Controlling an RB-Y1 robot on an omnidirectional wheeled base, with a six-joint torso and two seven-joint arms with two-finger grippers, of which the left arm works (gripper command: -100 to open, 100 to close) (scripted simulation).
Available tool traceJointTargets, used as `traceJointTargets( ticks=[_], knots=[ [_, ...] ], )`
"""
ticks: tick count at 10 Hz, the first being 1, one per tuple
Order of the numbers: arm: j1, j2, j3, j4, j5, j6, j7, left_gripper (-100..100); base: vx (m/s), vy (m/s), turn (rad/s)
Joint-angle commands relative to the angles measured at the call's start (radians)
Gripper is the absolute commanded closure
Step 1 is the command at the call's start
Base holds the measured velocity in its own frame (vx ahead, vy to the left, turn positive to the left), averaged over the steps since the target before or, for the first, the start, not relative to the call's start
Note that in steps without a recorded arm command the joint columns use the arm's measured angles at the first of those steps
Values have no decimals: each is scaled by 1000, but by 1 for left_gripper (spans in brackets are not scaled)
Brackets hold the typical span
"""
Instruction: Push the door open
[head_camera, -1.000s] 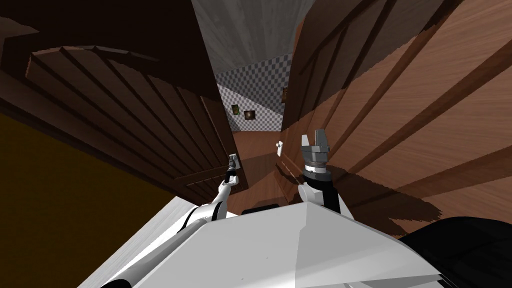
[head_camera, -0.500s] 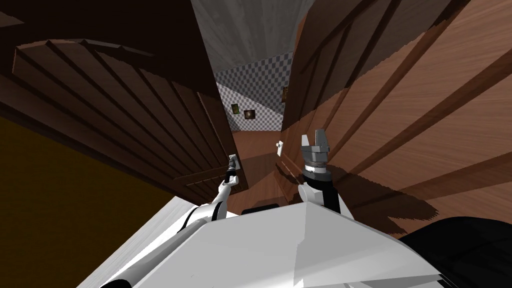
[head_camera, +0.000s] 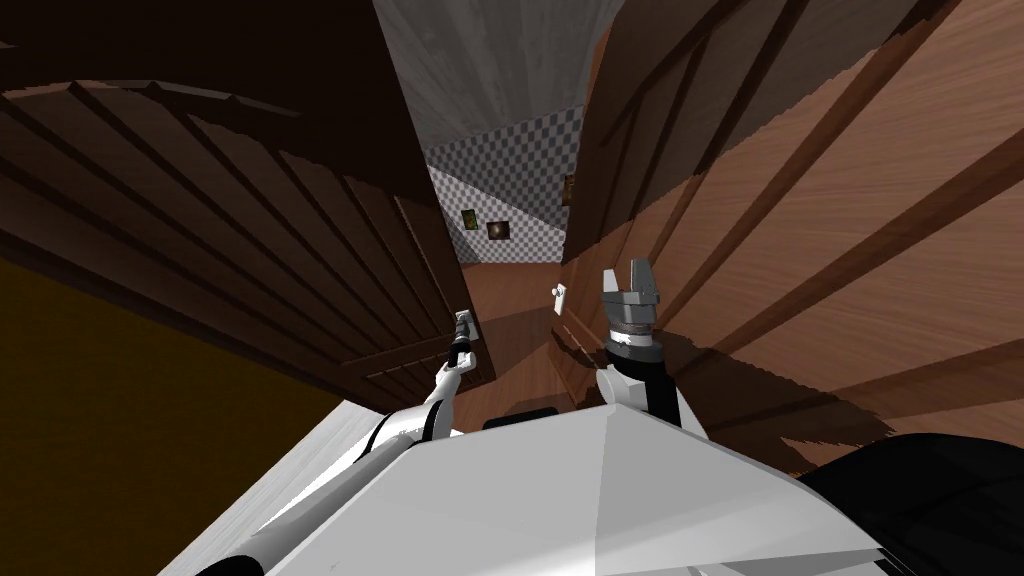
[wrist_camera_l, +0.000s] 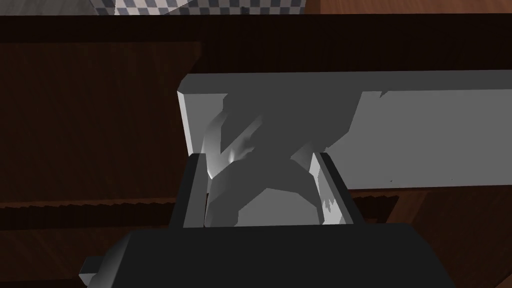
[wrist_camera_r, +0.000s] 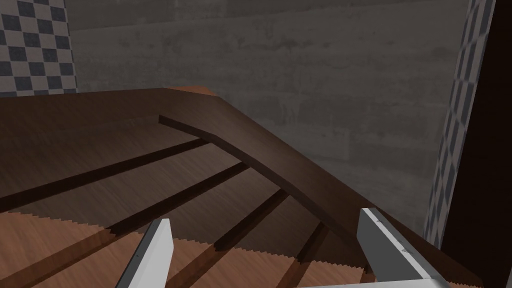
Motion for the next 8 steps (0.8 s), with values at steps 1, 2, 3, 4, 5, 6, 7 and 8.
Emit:
traceJointTargets(
  ticks=[1,2,3,4,5,6,7,8],
  knots=[
    [10,2,7,-42,1,11,-11,100,66,13,-5],
    [4,7,26,-35,13,0,-32,100,95,11,-17],
    [-1,10,41,-30,23,-8,-49,100,158,5,-16],
    [-7,13,57,-24,33,-17,-67,100,174,-14,-11],
    [-7,13,57,-16,33,-17,-67,100,117,-4,12],
    [-12,15,74,-18,44,-27,-86,100,107,9,-21],
    [-19,17,92,-11,56,-37,-107,100,141,18,-18],
    [-19,17,92,-11,56,-37,-107,100,139,10,0]
  ],
)
